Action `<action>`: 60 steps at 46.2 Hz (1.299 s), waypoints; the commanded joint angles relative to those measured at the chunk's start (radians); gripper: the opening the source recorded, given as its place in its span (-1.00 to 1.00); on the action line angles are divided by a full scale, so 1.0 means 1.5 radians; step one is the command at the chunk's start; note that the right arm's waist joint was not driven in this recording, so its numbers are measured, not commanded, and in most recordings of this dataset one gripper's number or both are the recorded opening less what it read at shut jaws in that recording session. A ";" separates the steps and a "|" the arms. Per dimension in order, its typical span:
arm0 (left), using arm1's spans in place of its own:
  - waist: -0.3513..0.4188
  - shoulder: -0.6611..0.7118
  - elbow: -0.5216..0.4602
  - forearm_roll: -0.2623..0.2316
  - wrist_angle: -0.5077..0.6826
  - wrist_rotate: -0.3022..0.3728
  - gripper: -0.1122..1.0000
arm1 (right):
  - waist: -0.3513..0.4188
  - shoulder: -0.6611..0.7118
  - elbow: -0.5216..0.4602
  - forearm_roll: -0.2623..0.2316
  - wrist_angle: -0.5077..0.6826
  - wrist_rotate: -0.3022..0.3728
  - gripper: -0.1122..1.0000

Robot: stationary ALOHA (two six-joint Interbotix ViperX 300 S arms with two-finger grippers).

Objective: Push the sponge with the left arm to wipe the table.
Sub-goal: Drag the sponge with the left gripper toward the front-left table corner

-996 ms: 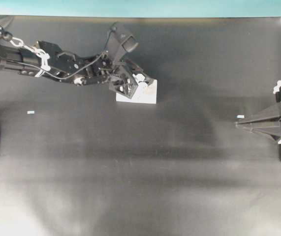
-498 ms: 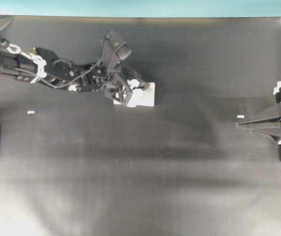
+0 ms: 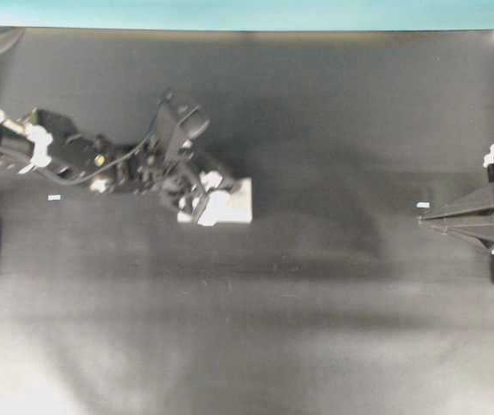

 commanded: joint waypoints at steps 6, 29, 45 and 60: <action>-0.042 -0.039 0.037 0.002 0.000 -0.024 -0.05 | 0.000 -0.002 -0.003 0.002 -0.003 0.004 -0.81; -0.165 -0.060 0.069 0.002 0.006 -0.109 -0.05 | 0.000 -0.004 -0.002 0.002 -0.004 0.005 -0.81; -0.250 -0.086 0.111 0.002 0.006 -0.156 -0.06 | 0.000 -0.006 -0.002 0.002 -0.004 0.006 -0.81; -0.358 -0.092 0.132 0.002 0.003 -0.180 -0.06 | 0.000 -0.007 -0.001 0.005 -0.004 0.006 -0.81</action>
